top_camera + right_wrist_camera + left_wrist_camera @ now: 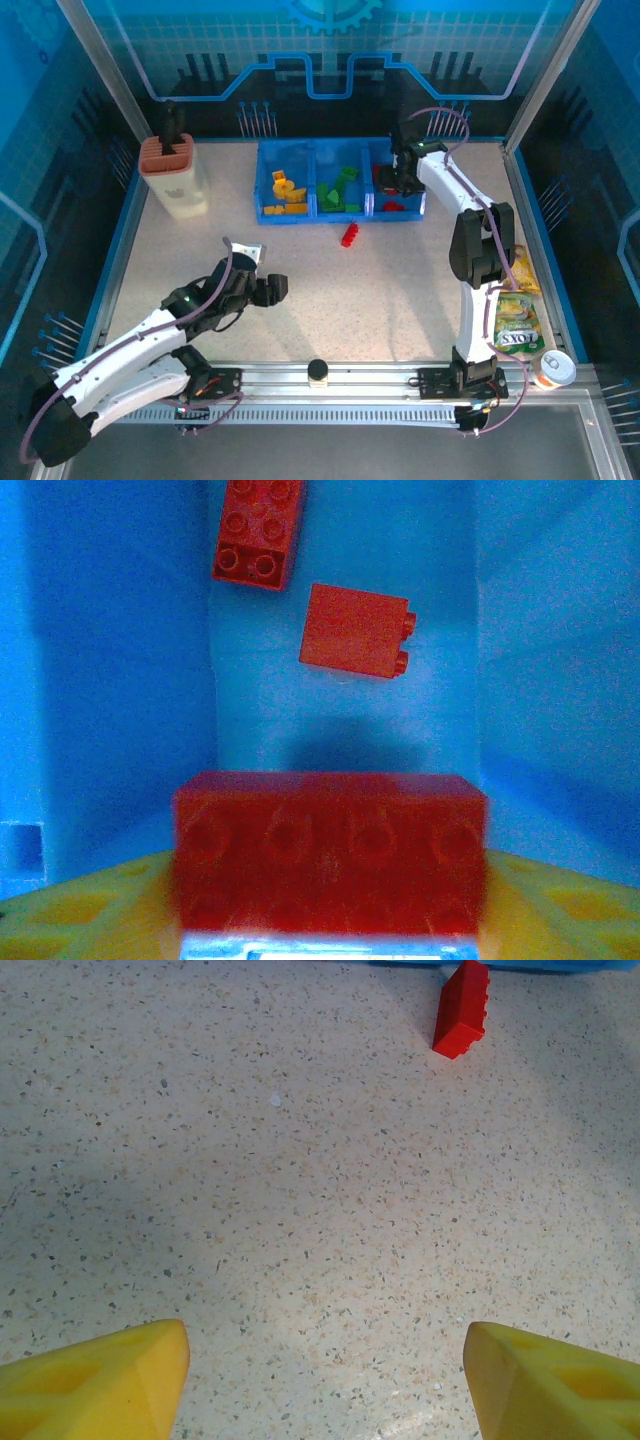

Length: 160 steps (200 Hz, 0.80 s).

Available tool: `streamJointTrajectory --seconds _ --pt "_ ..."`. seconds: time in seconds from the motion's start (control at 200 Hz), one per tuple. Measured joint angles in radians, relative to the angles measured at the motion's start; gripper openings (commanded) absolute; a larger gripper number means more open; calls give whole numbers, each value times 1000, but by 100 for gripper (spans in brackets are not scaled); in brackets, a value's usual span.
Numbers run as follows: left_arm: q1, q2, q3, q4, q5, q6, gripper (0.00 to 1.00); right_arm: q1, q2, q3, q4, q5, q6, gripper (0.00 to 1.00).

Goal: Sort the legos into containers by color
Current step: Place the lego in the container, then pick up the lego from the center of the table.

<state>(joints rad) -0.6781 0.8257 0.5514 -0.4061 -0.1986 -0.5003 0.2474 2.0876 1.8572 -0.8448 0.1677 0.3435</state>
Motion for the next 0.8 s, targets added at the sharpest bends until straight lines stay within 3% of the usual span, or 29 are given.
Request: streamJointTrajectory --seconds 0.41,0.8 --pt "-3 0 0 0 0 -8 73 19 -148 -140 54 -2 11 77" --pt "-8 0 -15 1 -7 -26 73 207 -300 -361 125 14 77 74"
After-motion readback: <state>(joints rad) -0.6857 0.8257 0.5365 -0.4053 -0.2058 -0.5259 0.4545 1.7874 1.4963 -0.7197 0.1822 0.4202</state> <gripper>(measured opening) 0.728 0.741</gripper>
